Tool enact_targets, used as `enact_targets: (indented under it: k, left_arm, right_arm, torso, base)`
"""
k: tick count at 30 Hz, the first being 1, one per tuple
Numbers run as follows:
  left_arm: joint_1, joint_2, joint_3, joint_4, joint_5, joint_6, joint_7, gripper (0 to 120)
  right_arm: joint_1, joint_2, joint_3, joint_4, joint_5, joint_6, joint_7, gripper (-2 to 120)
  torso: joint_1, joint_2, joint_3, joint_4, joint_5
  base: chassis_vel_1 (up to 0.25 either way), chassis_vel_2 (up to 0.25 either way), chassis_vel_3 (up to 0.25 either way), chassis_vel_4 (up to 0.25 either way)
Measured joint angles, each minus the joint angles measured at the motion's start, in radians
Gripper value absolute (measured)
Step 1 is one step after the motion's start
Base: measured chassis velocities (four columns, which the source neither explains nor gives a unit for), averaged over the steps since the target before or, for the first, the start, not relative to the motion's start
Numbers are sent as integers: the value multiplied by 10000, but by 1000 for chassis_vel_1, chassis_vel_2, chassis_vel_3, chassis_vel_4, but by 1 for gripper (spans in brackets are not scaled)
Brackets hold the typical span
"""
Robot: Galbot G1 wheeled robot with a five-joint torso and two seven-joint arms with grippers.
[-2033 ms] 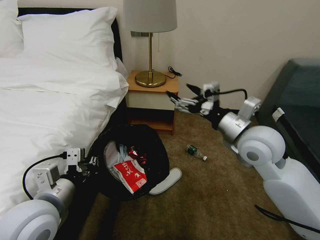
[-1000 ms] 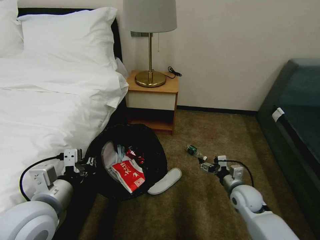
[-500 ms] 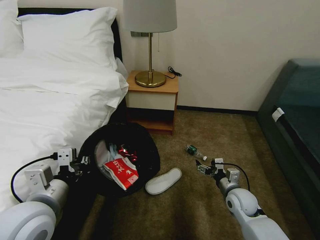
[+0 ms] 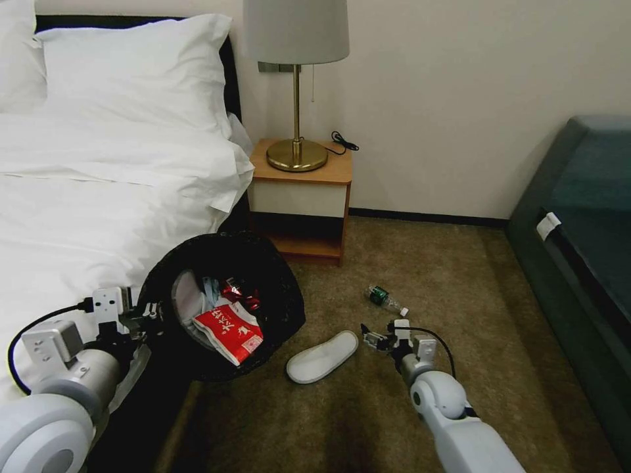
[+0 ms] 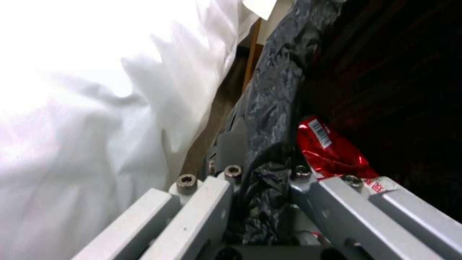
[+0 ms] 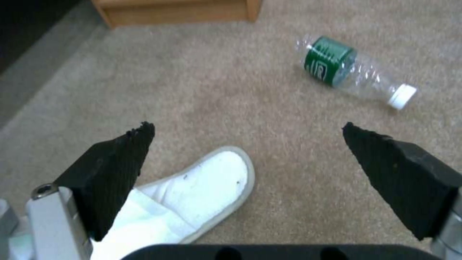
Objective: Pick up the trash bin, then pick up the garbage on the floor and place it into the trash bin.
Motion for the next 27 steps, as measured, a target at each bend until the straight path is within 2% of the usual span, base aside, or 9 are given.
enact_targets:
  k: [6, 16, 27]
  left_arm:
    - [-11, 40, -59, 0, -16, 0, -1, 2]
    - [-112, 104, -217, 0, -141, 0, 20, 2]
    - [-110, 97, -183, 0, -150, 1, 59, 2]
  right_arm:
    - [332, 406, -78, -738, -244, 6, 162, 100]
    - [913, 1371, -222, -2934, -1027, 521, 337, 100]
    - [1232, 2144, -463, -3984, -1390, 757, 350, 100]
  torso:
    - [0, 0, 0, 1, 0]
    - [0, 0, 0, -1, 1]
    - [0, 0, 0, 0, 0]
  base:
    - [0, 0, 0, 0]
    - [0, 0, 0, 0]
    - [0, 0, 0, 0]
